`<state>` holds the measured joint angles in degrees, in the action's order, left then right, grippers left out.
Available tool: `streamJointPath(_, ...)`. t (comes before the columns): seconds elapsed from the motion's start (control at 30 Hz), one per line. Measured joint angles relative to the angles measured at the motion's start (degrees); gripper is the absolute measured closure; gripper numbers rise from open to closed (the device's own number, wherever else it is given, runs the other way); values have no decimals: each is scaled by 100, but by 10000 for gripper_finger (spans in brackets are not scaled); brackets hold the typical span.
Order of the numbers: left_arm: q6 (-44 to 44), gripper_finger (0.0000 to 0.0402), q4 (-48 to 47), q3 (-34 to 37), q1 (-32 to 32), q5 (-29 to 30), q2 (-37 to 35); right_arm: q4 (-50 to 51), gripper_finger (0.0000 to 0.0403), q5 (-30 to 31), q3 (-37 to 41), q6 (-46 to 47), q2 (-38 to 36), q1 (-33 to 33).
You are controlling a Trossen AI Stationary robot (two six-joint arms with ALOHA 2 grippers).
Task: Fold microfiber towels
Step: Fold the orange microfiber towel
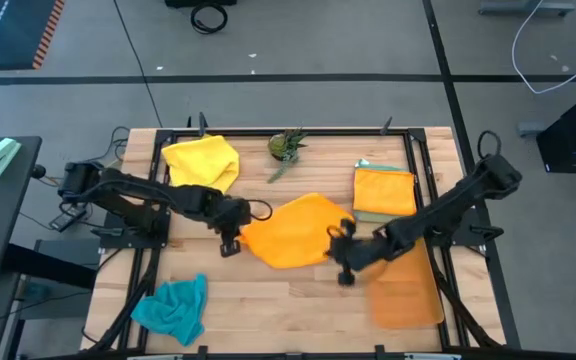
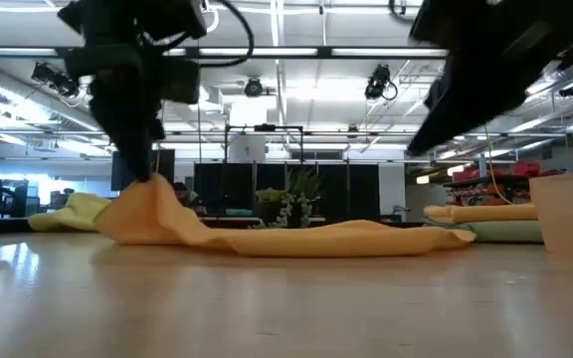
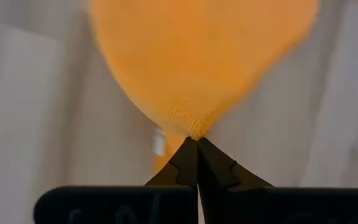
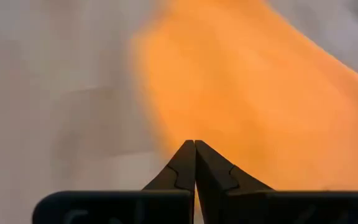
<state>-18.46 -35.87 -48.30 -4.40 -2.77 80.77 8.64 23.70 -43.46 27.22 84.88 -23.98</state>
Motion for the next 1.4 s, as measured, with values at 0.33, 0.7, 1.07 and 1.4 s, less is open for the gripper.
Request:
streamJointPath(0.33,-372,396,614,851,-675,-1163,-2,1176,324,-728,-15,1442,-259,1768)
streamJointPath(0.7,-576,397,634,971,-1304,-1215,-7,1039,222,-724,-17,1626,421,2618)
streamJointPath(1.07,-690,389,734,971,-1322,-1215,-7,403,243,-1199,-15,1081,874,2676)
streamJointPath(1.4,-1171,322,715,917,-1289,-1642,-185,-151,392,-1438,-17,-347,149,2112)
